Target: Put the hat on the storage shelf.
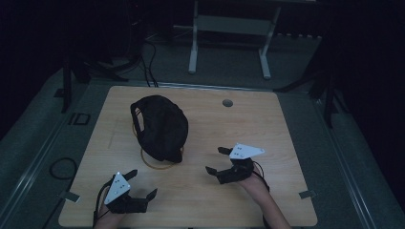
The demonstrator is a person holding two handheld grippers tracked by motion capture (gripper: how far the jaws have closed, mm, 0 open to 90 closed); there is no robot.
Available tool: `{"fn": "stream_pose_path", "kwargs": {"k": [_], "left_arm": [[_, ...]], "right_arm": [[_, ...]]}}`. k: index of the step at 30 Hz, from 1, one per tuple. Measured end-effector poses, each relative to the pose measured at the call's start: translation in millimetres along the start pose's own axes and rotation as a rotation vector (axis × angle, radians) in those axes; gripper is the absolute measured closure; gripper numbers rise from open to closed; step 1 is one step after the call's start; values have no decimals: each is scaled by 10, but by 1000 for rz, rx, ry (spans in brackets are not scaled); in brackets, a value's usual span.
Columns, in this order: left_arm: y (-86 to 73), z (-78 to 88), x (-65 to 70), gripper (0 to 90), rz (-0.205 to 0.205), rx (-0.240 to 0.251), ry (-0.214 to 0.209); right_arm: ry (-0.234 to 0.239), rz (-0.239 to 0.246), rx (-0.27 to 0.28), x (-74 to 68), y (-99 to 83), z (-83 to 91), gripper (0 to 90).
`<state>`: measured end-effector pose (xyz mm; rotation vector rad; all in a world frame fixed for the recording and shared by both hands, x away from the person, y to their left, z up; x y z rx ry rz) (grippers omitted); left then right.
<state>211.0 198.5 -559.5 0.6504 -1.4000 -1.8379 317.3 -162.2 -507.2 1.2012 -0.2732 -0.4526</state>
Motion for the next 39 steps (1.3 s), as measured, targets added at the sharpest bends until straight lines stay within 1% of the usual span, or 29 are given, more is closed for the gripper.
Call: {"fn": "stream_pose_path", "kwargs": {"k": [4, 6, 10, 11, 12, 14, 15, 22, 25, 26, 31, 33, 36, 39], "left_arm": [[-1, -1, -3, 20, 5, 1, -2], [-1, 0, -2, 20, 5, 0, -2], [-2, 3, -4, 21, 5, -1, -2], [-2, 3, -4, 20, 3, -3, -2], [-3, 4, -4, 20, 3, -3, -3], [-3, 4, -3, 20, 1, -3, -2], [-2, 5, -3, 20, 1, -4, -2], [-3, 5, -7, 20, 7, 1, 8], [-3, 5, 3, 20, 2, -3, 3], [-4, 3, 7, 20, 3, -2, 1], [0, 5, 7, 20, 8, 2, -1], [-2, 3, 2, 20, 8, 1, -1], [-3, 2, 3, 20, 10, 2, -2], [-7, 2, 1, 20, 14, 2, -4]], "right_arm": [[-9, 4, -5, -11, -90, 59, 130], [-18, 19, -7, -22, -143, 95, 130], [-21, 13, -14, -33, -235, 155, 130], [-17, 3, -12, -34, -266, 175, 130], [-18, 2, -13, -33, -283, 187, 131], [-29, 8, 0, -33, -330, 223, 132], [-29, 1, 7, -33, -359, 244, 132], [-38, 14, -40, -43, -471, 335, 132], [-60, 32, -33, -44, -509, 403, 131], [-63, 34, -38, -43, -521, 418, 131], [-106, 69, -67, -26, -612, 504, 131], [-109, 56, -71, -5, -635, 525, 131], [-117, 48, -73, 23, -653, 533, 131], [-119, 52, -74, 24, -662, 525, 132]]}}
Point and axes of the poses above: each handheld gripper's, and its own axes: z roughly backward along the jaws, y roughly out of its top, x roughly to its right, the point moved 1 cm from there along -z, roughly forward along the jaws, and after that the axes turned 6 degrees about x, right-handed, at the moved point
